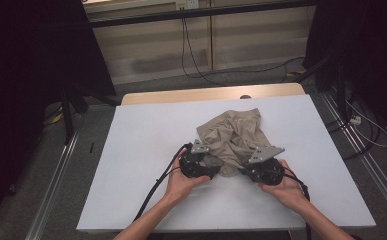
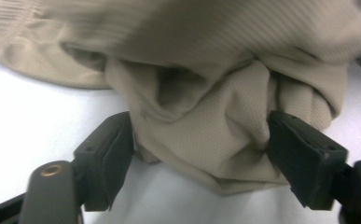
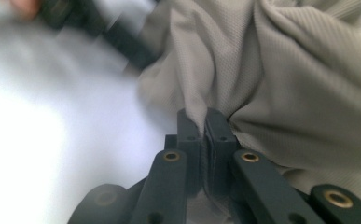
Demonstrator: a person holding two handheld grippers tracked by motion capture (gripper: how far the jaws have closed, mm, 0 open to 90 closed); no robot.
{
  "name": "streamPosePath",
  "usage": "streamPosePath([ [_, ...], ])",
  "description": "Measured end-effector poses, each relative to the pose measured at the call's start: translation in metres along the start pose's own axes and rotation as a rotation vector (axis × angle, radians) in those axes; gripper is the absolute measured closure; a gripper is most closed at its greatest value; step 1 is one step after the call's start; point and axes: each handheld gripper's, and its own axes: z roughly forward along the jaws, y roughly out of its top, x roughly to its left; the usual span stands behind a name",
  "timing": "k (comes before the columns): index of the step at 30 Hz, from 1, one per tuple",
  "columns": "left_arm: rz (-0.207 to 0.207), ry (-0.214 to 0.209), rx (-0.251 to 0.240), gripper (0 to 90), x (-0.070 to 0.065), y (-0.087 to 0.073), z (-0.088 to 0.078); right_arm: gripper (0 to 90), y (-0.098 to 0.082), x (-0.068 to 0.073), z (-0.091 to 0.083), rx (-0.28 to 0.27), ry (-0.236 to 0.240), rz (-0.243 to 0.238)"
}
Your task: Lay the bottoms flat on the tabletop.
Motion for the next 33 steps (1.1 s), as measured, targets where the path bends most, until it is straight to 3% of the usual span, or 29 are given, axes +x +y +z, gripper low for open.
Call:
streamPosePath([
  [2,-0.002,-0.022,0.000,60.4,0.001,0.000,-0.004,82.7,-0.005,0.003,-0.003,0.006,-0.009,0.002],
  [4,-0.006,-0.007,0.005,77.9,0.003,0.000,-0.007,64.6,-0.004,0.001,-0.006,-0.021,-0.028,0.031],
  [5,-0.014,-0.006,0.007,80.5,0.004,0.000,-0.008,55.7,0.000,-0.003,-0.009,-0.050,-0.059,0.044],
  [8,-0.058,0.012,-0.008,82.2,0.012,0.000,-0.016,41.4,0.009,-0.013,-0.015,-0.119,-0.136,0.077],
  [11,-0.092,0.033,-0.036,82.8,0.021,0.001,-0.027,32.4,0.016,-0.032,-0.012,-0.138,-0.223,0.114],
  [13,-0.113,0.039,-0.058,82.9,0.026,0.001,-0.033,27.3,0.016,-0.046,-0.003,-0.112,-0.248,0.164],
  [17,-0.109,0.049,-0.064,83.1,0.033,-0.001,-0.043,20.8,0.014,-0.066,0.020,-0.070,-0.303,0.194],
  [21,-0.122,0.032,-0.055,83.2,0.033,-0.009,-0.047,14.4,0.012,-0.082,0.039,-0.021,-0.305,0.249],
  [22,-0.122,0.020,-0.046,83.2,0.034,-0.011,-0.049,18.1,0.008,-0.086,0.042,-0.023,-0.257,0.325],
  [23,-0.120,0.020,-0.047,83.2,0.034,-0.013,-0.050,28.6,0.006,-0.088,0.042,-0.029,-0.199,0.385],
  [24,-0.125,0.008,-0.047,83.2,0.033,-0.015,-0.051,40.8,0.005,-0.089,0.039,-0.036,-0.166,0.386],
  [25,-0.127,0.002,-0.044,83.2,0.031,-0.017,-0.053,52.9,0.004,-0.087,0.036,-0.034,-0.127,0.379],
  [27,-0.119,-0.015,-0.043,83.2,0.028,-0.020,-0.059,67.6,0.004,-0.078,0.029,-0.012,-0.100,0.355],
  [30,-0.104,-0.032,-0.045,83.3,0.020,-0.025,-0.070,72.4,0.004,-0.062,0.022,-0.003,-0.102,0.294],
  [33,-0.095,-0.053,-0.052,83.3,0.013,-0.032,-0.084,73.6,0.004,-0.046,0.013,-0.004,-0.063,0.257],
])
